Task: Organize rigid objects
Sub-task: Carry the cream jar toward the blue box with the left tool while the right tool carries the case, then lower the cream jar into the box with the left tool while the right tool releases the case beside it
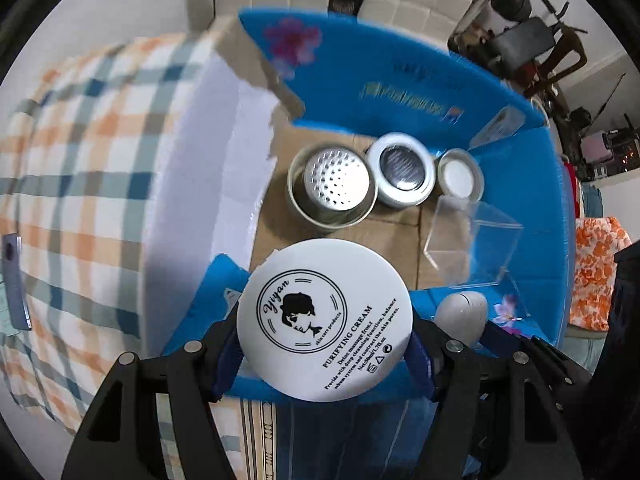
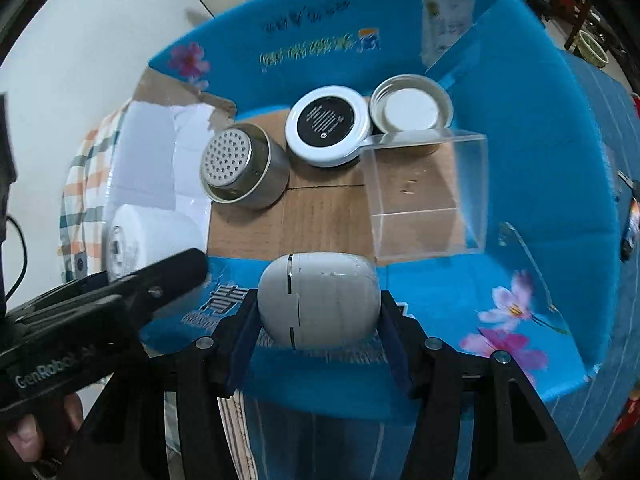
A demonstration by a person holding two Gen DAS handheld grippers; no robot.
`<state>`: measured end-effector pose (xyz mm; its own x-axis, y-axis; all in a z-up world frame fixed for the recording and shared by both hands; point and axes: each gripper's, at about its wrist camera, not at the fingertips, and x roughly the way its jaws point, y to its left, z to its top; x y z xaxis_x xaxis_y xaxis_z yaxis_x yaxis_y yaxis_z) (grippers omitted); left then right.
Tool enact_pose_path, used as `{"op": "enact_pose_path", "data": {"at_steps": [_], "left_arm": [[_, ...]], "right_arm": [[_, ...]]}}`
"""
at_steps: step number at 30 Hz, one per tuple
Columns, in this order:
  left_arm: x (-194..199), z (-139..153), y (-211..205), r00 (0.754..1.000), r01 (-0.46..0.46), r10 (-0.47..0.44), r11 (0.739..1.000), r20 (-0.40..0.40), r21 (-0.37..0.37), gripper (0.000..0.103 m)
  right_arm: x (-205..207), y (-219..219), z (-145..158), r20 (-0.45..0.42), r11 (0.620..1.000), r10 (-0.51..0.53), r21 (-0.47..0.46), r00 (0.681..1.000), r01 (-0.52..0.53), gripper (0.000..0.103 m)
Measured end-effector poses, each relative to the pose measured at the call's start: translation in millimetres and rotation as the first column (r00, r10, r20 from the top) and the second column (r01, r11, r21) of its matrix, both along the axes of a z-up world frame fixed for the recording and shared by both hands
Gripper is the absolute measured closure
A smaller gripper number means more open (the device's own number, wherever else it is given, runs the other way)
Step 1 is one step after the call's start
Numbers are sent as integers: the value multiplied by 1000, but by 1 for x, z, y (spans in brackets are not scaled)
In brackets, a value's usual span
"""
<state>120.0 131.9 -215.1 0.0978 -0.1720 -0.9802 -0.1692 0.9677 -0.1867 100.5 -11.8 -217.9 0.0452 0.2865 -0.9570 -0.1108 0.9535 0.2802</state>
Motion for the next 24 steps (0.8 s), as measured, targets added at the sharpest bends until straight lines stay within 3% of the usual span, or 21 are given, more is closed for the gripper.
{"op": "enact_pose_path", "data": {"at_steps": [7, 13, 19, 20, 21, 22, 24], "left_arm": [[18, -39, -5, 991, 49, -53, 998, -126, -34, 36], [21, -52, -3, 981, 47, -53, 998, -185, -35, 35], [13, -44, -4, 983, 64, -65, 998, -174, -15, 6], [11, -42, -4, 984, 68, -68, 998, -167, -9, 2], [10, -38, -5, 984, 71, -70, 997, -162, -3, 0], [7, -35, -5, 985, 73, -71, 997, -156, 5, 0], [5, -29, -6, 987, 77, -72, 997, -142, 29, 0]], "right_arm": [[14, 10, -30, -40, 999, 19, -40, 999, -21, 43], [19, 6, -48, -74, 1000, 3, -30, 997, -5, 43], [17, 2, -49, -82, 999, 9, -36, 997, -12, 42], [16, 3, -46, -79, 998, 16, -52, 997, -20, 36], [15, 2, -43, -73, 997, 18, -76, 997, -24, 15], [14, 1, -40, -64, 995, 12, -100, 998, -18, 10], [12, -4, -32, -44, 993, -1, -121, 999, -4, 10]]}}
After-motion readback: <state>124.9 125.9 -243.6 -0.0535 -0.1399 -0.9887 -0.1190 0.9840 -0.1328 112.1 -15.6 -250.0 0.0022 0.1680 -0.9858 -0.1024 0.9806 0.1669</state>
